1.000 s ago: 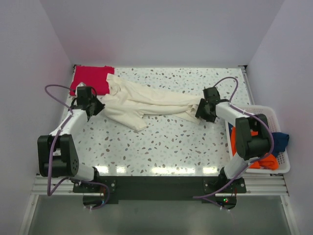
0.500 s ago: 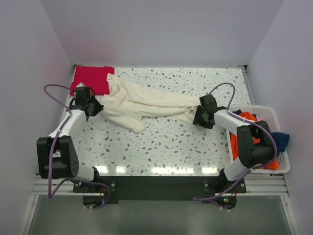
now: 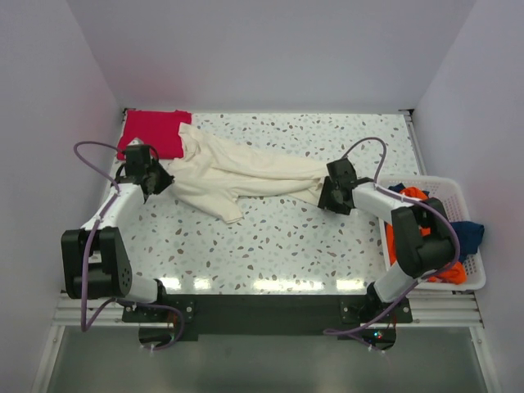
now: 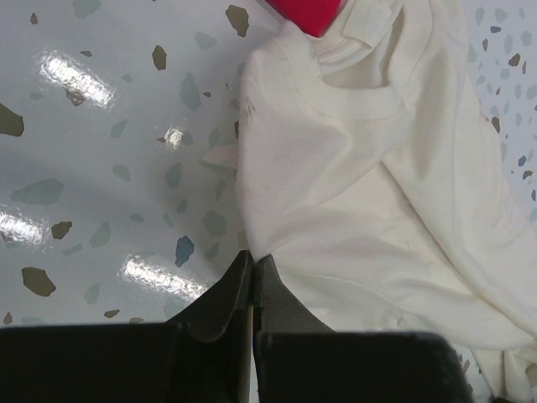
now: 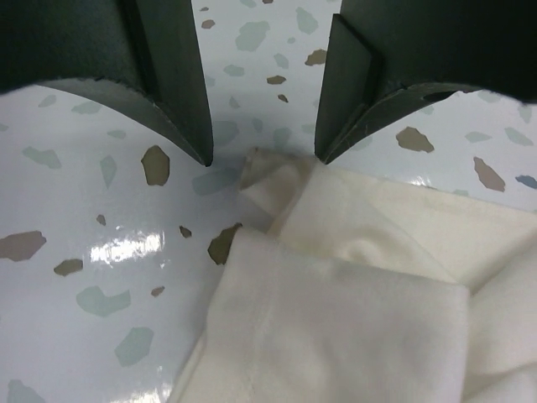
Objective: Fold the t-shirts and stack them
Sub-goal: Flatten the tshirt out
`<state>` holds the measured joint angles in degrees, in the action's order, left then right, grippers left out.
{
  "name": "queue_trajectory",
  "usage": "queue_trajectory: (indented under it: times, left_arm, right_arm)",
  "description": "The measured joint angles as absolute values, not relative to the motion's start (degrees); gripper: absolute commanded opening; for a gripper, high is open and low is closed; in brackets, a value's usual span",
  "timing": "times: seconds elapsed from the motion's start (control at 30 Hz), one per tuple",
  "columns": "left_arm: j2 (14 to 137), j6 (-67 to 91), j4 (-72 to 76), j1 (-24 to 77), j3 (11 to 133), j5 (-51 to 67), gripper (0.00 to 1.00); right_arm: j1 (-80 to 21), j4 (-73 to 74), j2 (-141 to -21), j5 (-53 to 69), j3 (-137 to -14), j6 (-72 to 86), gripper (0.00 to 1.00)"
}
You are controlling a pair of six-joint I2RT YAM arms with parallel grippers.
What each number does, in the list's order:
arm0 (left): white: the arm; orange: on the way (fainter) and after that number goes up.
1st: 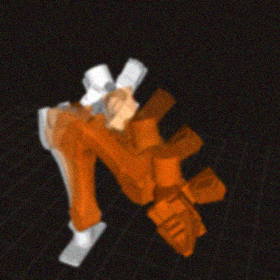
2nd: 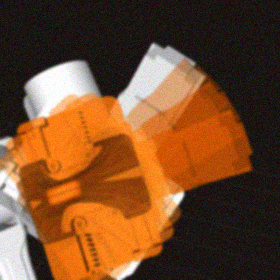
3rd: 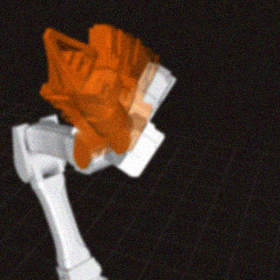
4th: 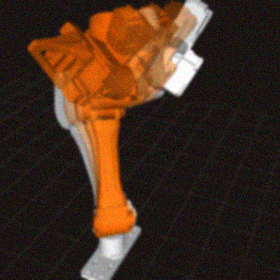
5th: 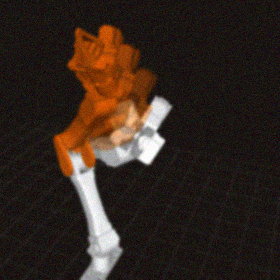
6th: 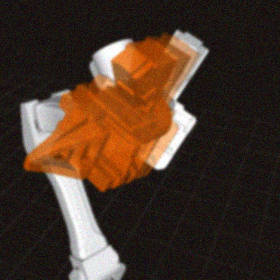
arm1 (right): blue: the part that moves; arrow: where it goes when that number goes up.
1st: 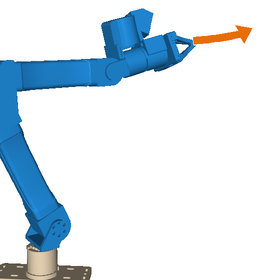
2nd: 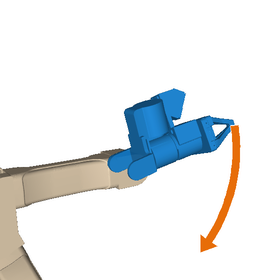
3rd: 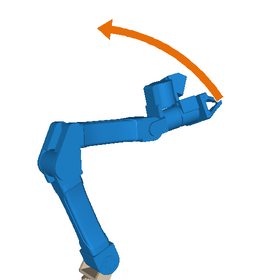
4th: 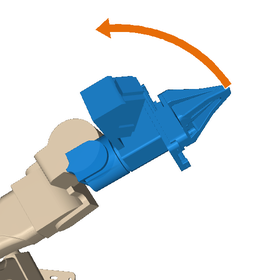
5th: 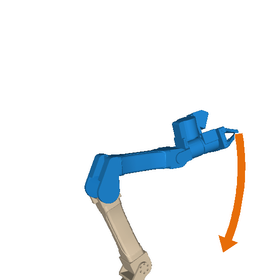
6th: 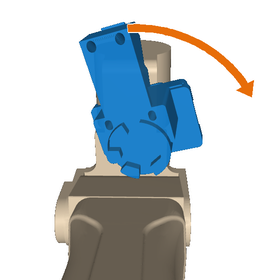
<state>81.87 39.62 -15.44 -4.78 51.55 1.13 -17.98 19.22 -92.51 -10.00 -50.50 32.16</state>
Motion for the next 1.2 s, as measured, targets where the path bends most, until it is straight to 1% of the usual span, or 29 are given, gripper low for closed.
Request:
queue_trajectory:
  times: [0.23,0.33,0.4,0.43,0.53,0.73,0.83,0.87,0.93,0.97,1.07,1.1,1.2]
  left_arm:
    - [81.87,39.57,-15.35,-4.86,51.55,1.32,0.00]
    - [81.87,39.44,-15.35,-4.86,51.55,1.32,0.00]
    - [81.87,39.38,-15.33,-4.86,51.55,1.37,0.00]
    - [81.87,39.38,-15.31,-4.86,51.55,1.39,0.00]
    - [81.87,39.38,-15.29,-4.86,51.55,1.56,0.00]
    - [81.87,39.38,-14.79,-4.86,51.55,2.02,0.00]
    - [81.87,39.38,-14.63,-4.86,51.53,2.26,0.00]
    - [81.87,39.38,-14.59,-4.86,51.46,2.33,0.00]
    - [81.84,39.38,-14.44,-4.86,51.20,2.37,0.00]
    - [81.84,39.38,-14.46,-4.86,51.05,2.39,0.00]
    - [81.84,39.35,-14.48,-4.86,50.76,2.42,0.00]
    - [81.82,39.38,-14.48,-4.86,50.76,2.48,0.00]
    - [81.62,39.38,-14.50,-4.86,50.76,2.63,0.00]
  right_arm:
    - [-17.98,18.76,-95.35,-11.29,-53.39,32.69,0.52]
    - [-17.98,18.76,-95.35,-11.44,-53.39,33.28,0.40]
    - [-17.98,18.76,-95.35,-11.44,-53.39,33.45,0.34]
    - [-17.98,18.76,-95.37,-11.44,-53.39,33.56,0.33]
    - [-17.98,18.81,-95.44,-11.42,-53.39,33.69,0.32]
    - [-18.02,18.48,-95.53,-11.38,-53.12,33.67,0.36]
    - [-18.11,18.26,-95.50,-11.40,-52.97,33.67,0.34]
    - [-18.11,18.24,-95.50,-11.42,-52.97,33.65,0.30]
    - [-18.11,18.22,-95.50,-11.49,-52.90,33.58,0.27]
    - [-18.11,18.20,-95.48,-11.51,-52.84,33.58,0.19]
    - [-18.11,17.96,-95.09,-11.49,-52.29,33.43,0.12]
    - [-18.11,17.85,-94.87,-11.46,-52.07,33.41,0.07]
    - [-18.17,18.24,-93.91,-11.44,-51.37,33.19,0.00]
